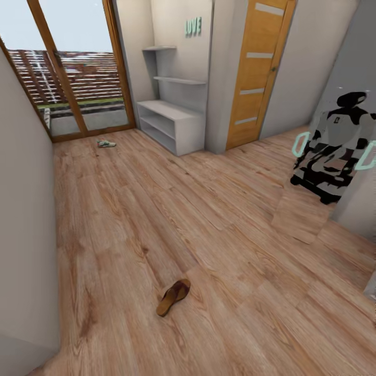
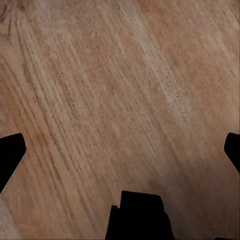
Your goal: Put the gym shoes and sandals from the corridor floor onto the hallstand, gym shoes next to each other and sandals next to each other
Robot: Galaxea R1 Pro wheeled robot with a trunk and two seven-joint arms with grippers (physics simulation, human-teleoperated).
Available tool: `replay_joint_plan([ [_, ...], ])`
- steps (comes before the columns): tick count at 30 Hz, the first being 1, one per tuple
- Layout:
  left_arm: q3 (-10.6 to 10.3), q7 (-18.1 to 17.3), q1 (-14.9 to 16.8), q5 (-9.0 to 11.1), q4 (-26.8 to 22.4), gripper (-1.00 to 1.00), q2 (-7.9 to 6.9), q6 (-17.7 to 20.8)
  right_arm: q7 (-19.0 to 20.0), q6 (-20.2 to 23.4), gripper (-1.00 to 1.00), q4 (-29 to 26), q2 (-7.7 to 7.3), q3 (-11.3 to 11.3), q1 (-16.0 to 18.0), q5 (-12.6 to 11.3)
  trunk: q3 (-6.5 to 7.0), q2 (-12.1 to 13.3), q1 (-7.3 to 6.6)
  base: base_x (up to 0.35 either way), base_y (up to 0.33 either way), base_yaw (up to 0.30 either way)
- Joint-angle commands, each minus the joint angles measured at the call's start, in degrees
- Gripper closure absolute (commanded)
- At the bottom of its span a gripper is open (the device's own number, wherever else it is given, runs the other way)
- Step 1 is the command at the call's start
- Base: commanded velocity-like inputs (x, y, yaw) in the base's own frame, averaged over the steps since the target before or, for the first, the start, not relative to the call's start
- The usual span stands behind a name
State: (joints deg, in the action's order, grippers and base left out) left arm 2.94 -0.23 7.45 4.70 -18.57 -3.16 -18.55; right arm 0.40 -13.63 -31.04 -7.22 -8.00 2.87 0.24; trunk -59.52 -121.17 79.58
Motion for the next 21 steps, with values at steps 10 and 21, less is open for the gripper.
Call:
replay_joint_plan([
  [10,-0.1,0.0,0.0,0.5,0.0,-1.00,-0.01,-0.2,0.0,-0.2,-1.00,0.0,0.02,-0.1,0.0,0.0,0.25,0.0,0.01,0.181,0.305,-0.258],
  [21,-0.1,0.0,0.0,0.6,0.0,-1.00,0.02,-0.2,0.0,-0.2,-1.00,0.0,0.02,-0.1,0.0,0.0,0.58,0.0,0.01,0.082,0.311,-0.258],
])
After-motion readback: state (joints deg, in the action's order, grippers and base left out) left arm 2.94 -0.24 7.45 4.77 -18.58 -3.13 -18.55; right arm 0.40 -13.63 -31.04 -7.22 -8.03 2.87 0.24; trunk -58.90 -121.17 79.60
